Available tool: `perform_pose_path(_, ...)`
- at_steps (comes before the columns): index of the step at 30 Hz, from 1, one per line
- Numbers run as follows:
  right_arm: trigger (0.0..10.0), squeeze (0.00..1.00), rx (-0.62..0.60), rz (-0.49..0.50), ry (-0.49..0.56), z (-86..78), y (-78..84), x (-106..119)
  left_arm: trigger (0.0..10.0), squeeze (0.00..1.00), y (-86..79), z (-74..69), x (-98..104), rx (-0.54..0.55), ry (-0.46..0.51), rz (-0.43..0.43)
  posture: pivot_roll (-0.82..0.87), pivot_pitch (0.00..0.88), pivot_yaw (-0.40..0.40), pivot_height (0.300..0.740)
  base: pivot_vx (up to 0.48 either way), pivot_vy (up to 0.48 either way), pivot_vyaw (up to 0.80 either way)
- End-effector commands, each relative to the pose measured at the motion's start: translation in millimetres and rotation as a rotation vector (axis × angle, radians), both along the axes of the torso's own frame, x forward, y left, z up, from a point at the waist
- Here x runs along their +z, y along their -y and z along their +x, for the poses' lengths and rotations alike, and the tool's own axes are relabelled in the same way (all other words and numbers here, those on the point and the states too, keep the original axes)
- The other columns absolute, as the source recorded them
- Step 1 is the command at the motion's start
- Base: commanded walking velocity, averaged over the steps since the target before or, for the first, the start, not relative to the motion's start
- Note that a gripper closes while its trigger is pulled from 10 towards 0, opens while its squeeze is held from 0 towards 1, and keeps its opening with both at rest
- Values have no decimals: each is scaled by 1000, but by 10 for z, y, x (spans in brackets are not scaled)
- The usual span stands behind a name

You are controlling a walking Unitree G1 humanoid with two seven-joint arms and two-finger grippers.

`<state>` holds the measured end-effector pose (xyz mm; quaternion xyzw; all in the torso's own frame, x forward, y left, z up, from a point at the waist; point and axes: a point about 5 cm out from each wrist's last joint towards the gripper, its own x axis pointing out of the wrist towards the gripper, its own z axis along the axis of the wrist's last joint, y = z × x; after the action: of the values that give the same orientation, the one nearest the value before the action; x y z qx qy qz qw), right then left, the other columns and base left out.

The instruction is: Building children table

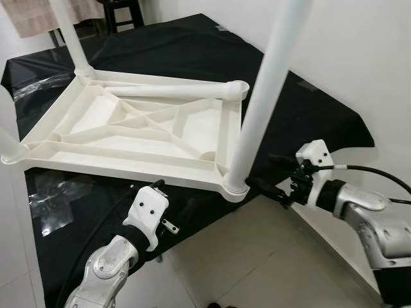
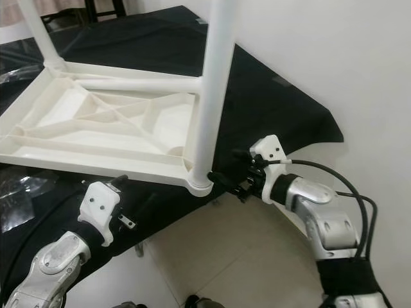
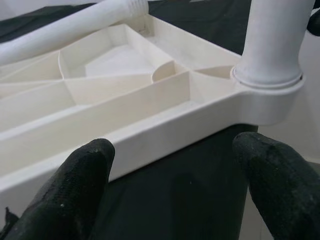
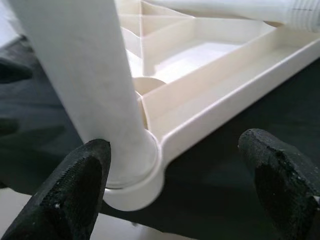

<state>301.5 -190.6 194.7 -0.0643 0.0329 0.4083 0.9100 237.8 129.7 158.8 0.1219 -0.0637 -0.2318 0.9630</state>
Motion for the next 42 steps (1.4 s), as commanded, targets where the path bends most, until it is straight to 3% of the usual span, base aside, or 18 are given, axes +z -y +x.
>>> perform_pose_path(1,10000,0,147,51,30,-18,-257,94,10000,0,-37,-30,-12,14,-6,29,75,231,-65,740,0,0,0)
perform_pose_path(3,10000,0,147,51,30,-18,-257,94,10000,0,-37,-30,-12,14,-6,29,75,231,-65,740,0,0,0)
perform_pose_path(7,10000,0,239,58,35,-18,-442,91,10000,0,-41,-34,-10,19,-5,35,84,230,-66,740,0,0,0)
perform_pose_path(10,10000,0,324,66,60,45,-735,114,10000,0,-69,-31,0,33,1,48,97,230,-68,740,0,0,0)
perform_pose_path(13,10000,0,373,69,71,44,-910,126,10000,0,-102,-26,7,49,6,58,104,231,-69,740,0,0,0)
perform_pose_path(15,10000,0,462,73,82,-26,-1128,138,10000,0,-147,-22,21,70,13,69,108,232,-70,740,0,0,0)
perform_pose_path(16,10000,0,462,73,82,-26,-1128,138,10000,0,-147,-22,21,70,13,69,108,232,-70,740,0,0,0)
perform_pose_path(18,10000,0,559,97,91,-172,-1376,172,10000,0,-221,-18,38,108,24,84,120,235,-74,740,0,0,0)
perform_pose_path(19,10000,0,559,97,91,-172,-1376,172,10000,0,-221,-18,38,108,24,84,120,235,-74,740,0,0,0)
perform_pose_path(20,10000,0,608,111,98,-261,-1504,196,10000,0,-262,-14,48,131,31,92,124,238,-77,740,0,0,0)
perform_pose_path(25,10000,0,688,105,102,-378,-1658,195,10000,0,-332,-9,62,176,40,106,125,242,-80,740,0,0,0)
perform_pose_path(31,10000,0,648,56,116,-277,-1543,166,10000,0,-341,-4,54,195,43,113,117,245,-82,740,0,0,0)
perform_pose_path(33,10000,0,549,16,127,-109,-1347,132,10000,0,-349,8,46,213,45,116,117,242,-84,740,0,0,0)
perform_pose_path(37,10000,0,413,-19,124,68,-1061,104,10000,0,-420,17,39,273,43,107,119,241,-86,740,0,0,0)
perform_pose_path(39,10000,0,383,-24,120,96,-991,101,10000,0,-447,17,38,294,41,103,119,241,-86,740,0,0,0)
perform_pose_path(42,10000,0,320,-32,80,112,-691,65,10000,0,-576,-4,26,381,30,62,118,241,-90,740,0,0,0)
